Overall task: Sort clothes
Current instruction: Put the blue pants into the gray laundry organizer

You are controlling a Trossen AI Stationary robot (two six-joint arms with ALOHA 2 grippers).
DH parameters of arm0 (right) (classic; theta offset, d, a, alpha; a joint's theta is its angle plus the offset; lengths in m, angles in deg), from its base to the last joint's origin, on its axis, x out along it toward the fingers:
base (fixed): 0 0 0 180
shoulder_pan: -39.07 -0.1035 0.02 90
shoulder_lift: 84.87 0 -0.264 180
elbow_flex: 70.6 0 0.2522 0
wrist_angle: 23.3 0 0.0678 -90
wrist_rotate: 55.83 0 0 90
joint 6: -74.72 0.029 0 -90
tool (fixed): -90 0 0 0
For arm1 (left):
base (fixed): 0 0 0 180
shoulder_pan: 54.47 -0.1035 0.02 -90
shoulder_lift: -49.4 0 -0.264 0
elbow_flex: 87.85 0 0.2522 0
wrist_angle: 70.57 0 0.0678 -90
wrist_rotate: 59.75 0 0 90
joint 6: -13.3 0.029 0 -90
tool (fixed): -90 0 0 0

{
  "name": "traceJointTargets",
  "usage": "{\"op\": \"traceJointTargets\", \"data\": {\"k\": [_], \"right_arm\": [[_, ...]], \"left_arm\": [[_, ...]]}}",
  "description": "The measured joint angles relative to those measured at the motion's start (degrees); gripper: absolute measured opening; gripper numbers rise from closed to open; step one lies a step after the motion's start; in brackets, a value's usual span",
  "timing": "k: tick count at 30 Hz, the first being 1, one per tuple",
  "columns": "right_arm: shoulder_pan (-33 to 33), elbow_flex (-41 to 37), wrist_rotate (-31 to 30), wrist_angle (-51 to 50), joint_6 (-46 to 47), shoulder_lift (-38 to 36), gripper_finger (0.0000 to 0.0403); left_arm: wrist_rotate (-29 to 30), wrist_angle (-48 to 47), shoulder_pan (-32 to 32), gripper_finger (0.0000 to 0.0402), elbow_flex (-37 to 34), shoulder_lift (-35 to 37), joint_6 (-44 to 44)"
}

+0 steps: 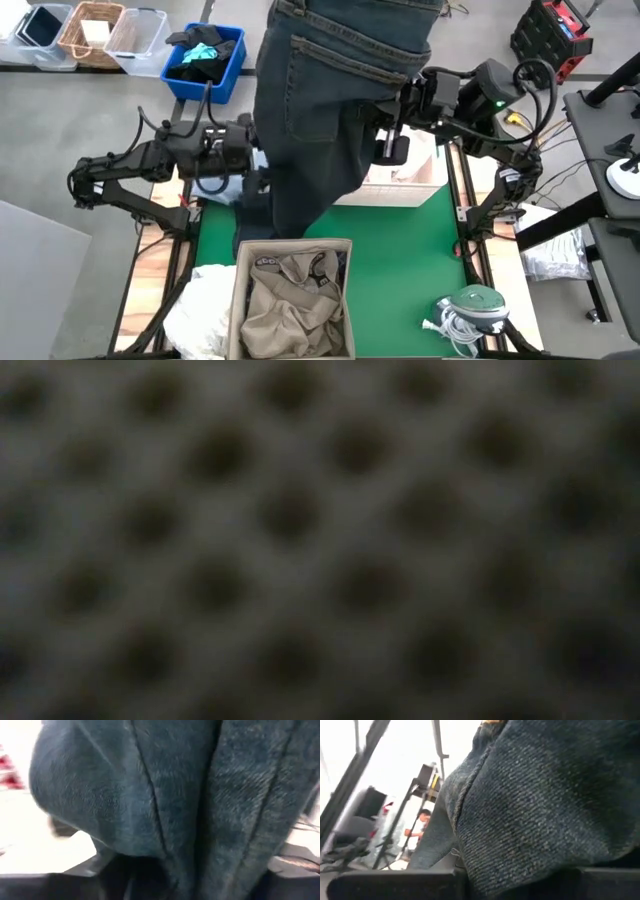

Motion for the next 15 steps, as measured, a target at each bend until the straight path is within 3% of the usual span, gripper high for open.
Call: {"op": "traceJointTargets", "data": {"k": [2,7,11,15], "right_arm": [[0.0,0.0,-1.7,1.1,0.0,0.0,0.0068],[0.0,0.0,-8.4,4.1,-0.5,0.0,0.0068],[0.0,0.0,-17.0,4.4,-1.2,0.0,0.0068],[0.0,0.1,-20.2,2.4,1.8,-0.1,0.0068]], "left_arm": [[-4.0,0.1,0.0,0.0206,0.0,0.0,0.5],[-14.5,3.1,-0.1,0.0028,0.0,-0.1,0.5],[-15.8,11.0,0.1,0.0006,0.5,0.1,0.0],[-16.0,14.0,0.2,0.0002,6.7,-0.1,0.9]]}}
